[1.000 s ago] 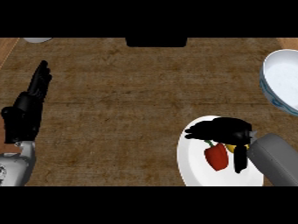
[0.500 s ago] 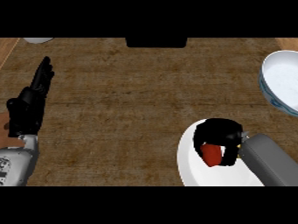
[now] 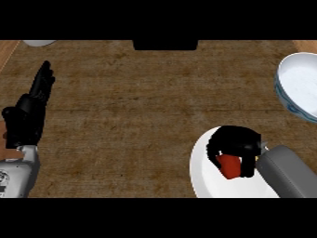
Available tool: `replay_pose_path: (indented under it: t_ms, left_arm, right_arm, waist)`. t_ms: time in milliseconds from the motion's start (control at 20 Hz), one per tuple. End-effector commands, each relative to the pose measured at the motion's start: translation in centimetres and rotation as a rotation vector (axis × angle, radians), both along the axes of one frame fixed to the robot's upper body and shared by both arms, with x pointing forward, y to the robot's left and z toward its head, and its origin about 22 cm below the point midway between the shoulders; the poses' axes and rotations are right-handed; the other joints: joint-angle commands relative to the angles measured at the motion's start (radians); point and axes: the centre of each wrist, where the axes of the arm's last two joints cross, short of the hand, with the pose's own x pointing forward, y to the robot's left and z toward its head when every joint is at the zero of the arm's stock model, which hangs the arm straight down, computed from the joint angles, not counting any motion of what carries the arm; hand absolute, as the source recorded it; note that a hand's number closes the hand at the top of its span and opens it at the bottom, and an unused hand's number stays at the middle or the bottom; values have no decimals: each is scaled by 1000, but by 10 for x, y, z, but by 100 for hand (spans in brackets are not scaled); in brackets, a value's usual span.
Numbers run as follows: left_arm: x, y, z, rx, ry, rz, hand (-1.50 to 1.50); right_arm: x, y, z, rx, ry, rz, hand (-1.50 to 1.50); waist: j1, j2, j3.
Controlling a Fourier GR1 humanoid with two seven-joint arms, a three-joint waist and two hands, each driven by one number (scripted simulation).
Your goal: Pick the bell pepper from the plate and place it in the bowl
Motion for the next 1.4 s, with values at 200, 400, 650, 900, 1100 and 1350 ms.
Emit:
replay_pose_path:
  t_ms: [200,400,650,900,1100,1350]
  left_arm:
    - [-5,10,-6,18,16,60,0]
    - [-10,16,-9,10,21,60,0]
    - [-1,-2,-10,11,19,18,0]
    - [-9,19,2,11,7,16,0]
    - [-15,17,-5,-9,7,4,0]
    - [-6,-7,4,1,-10,-4,0]
  right_arm:
    - [-14,47,-22,54,41,-697,150]
    - [-23,82,5,252,1,-942,150]
    - [-38,109,61,486,-120,-1121,150]
    - [-54,96,120,541,-279,-1363,150]
    - [-61,82,133,516,-353,-1462,150]
    - [-46,11,132,604,-407,-1550,150]
  waist:
    - [-62,-17,-3]
    - [-55,-19,-2]
    - [-37,-9,0]
    - [-28,-10,-1]
    - [-4,1,1]
    - [-4,4,2]
